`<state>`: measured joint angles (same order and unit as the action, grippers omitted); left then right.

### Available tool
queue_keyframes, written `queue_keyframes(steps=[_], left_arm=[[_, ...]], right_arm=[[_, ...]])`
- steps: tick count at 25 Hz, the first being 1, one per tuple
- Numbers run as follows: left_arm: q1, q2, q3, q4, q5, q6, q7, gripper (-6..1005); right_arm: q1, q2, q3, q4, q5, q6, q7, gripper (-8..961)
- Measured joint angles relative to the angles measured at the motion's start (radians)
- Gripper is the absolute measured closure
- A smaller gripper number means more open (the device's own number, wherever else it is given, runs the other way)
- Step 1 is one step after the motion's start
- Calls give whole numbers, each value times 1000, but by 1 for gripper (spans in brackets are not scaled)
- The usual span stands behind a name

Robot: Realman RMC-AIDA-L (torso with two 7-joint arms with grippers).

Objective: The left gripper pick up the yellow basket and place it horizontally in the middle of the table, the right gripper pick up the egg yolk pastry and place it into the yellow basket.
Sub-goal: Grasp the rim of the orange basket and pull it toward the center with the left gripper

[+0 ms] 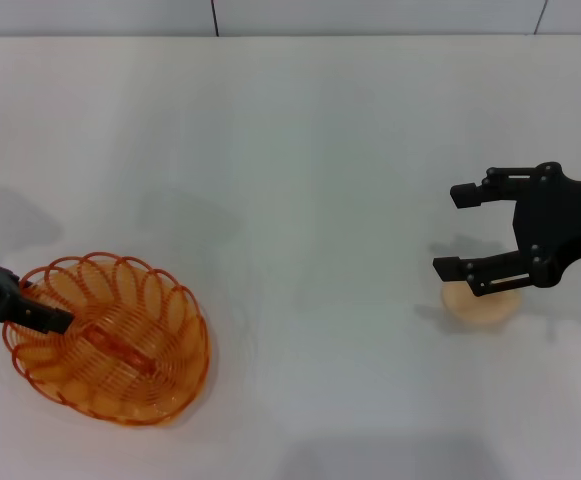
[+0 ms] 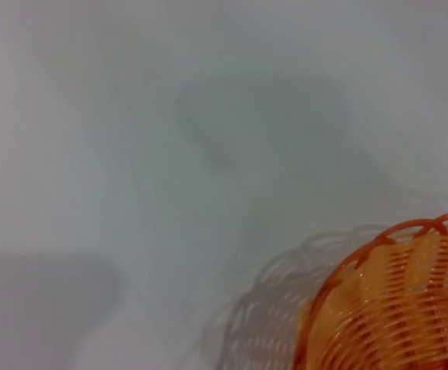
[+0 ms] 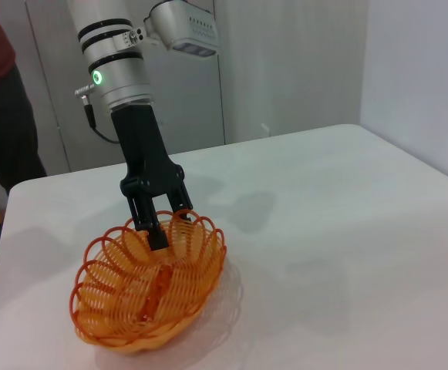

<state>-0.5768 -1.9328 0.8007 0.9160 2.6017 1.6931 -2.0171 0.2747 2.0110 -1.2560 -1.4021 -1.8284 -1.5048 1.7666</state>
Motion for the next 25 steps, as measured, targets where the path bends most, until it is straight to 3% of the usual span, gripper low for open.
queue_keyframes(steps=[6, 9, 15, 25], left_arm=[[0, -3, -1, -2, 0, -7, -4, 293], [0, -7, -1, -2, 1, -16, -5, 489], [0, -11, -1, -7, 15, -35, -5, 696], [-13, -12, 0, -44, 35, -47, 4, 785]], right_arm=[[0, 0, 1, 0, 0, 0, 1, 98], [0, 0, 1, 0, 0, 0, 1, 98], [0, 0, 3, 0, 0, 0, 1, 98], [7, 0, 4, 0, 0, 1, 1, 98]])
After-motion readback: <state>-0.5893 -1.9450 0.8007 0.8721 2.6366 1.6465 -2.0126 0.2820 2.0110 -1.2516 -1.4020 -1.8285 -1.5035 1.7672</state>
